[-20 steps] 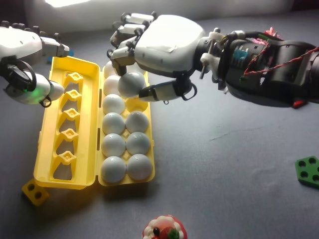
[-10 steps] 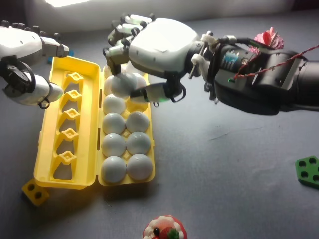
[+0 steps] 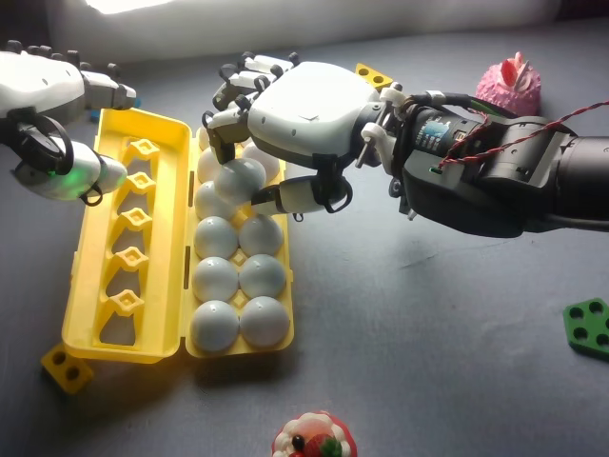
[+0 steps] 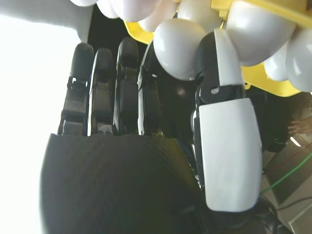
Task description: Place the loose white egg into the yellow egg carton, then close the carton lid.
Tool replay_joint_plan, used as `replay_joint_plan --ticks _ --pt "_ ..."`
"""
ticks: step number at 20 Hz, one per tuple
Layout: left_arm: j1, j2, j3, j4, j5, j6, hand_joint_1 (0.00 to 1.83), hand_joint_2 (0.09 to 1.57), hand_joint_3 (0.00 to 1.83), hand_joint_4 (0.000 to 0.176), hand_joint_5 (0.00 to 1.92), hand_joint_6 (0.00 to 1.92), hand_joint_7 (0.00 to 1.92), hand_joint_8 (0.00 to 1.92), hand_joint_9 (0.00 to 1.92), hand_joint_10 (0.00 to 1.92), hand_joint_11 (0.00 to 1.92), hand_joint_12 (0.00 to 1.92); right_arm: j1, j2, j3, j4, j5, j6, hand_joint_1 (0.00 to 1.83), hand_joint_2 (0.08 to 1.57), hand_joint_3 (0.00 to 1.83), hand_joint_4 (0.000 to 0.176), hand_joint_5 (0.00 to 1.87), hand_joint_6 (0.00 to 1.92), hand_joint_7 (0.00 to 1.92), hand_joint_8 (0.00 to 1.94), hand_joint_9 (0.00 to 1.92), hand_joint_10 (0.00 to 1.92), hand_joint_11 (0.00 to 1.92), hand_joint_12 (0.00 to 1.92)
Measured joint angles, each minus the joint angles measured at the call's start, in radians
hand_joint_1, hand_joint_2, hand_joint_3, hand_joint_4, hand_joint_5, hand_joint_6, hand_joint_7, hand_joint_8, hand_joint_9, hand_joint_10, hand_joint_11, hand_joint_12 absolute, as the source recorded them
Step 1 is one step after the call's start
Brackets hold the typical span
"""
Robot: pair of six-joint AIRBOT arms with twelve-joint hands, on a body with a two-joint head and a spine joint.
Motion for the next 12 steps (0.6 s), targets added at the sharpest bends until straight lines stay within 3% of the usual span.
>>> replay_joint_plan --ticks 3,4,8,11,12 --pt "0.0 0.0 0.0 0.0 0.0 0.0 0.51 1.34 0.0 0.029 0.18 0.0 0.24 0.0 0.2 0.0 0.0 0.82 0.0 0.0 0.001 0.021 -0.002 0.0 1.12 1.17 0.0 0.0 0.87 1.17 0.53 0.0 0.11 0.58 0.0 1.31" --pt "0.0 0.0 0.0 0.0 -0.001 0.0 0.49 1.34 0.0 0.043 0.19 0.0 0.26 0.01 0.23 0.01 0.0 0.87 0.0 0.0 0.001 0.025 -0.006 0.0 1.12 1.18 0.0 0.0 0.86 1.18 0.53 0.0 0.1 0.59 0.0 1.32" --pt "0.0 0.0 0.0 0.0 0.0 0.0 0.48 1.35 0.0 0.039 0.2 0.01 0.26 0.0 0.23 0.01 0.0 0.9 0.0 0.0 0.001 0.045 -0.014 0.0 1.1 1.21 0.0 0.0 0.8 1.26 0.5 0.0 0.04 0.61 0.0 1.17" --pt "0.0 0.0 0.0 0.0 -0.001 0.0 0.53 1.34 0.0 0.031 0.19 0.0 0.26 0.0 0.23 0.01 0.0 0.87 0.0 0.0 0.001 0.045 -0.016 0.002 1.02 1.23 0.0 0.0 0.77 1.31 0.46 0.0 0.01 0.67 0.0 1.3" --pt "0.0 0.0 0.0 0.0 -0.001 0.0 0.54 1.34 0.0 0.032 0.2 0.01 0.24 0.0 0.22 0.0 0.0 0.86 0.0 0.0 0.001 0.045 -0.016 0.002 0.91 1.17 0.0 0.0 0.63 0.97 0.45 0.0 0.0 0.68 0.0 1.29"
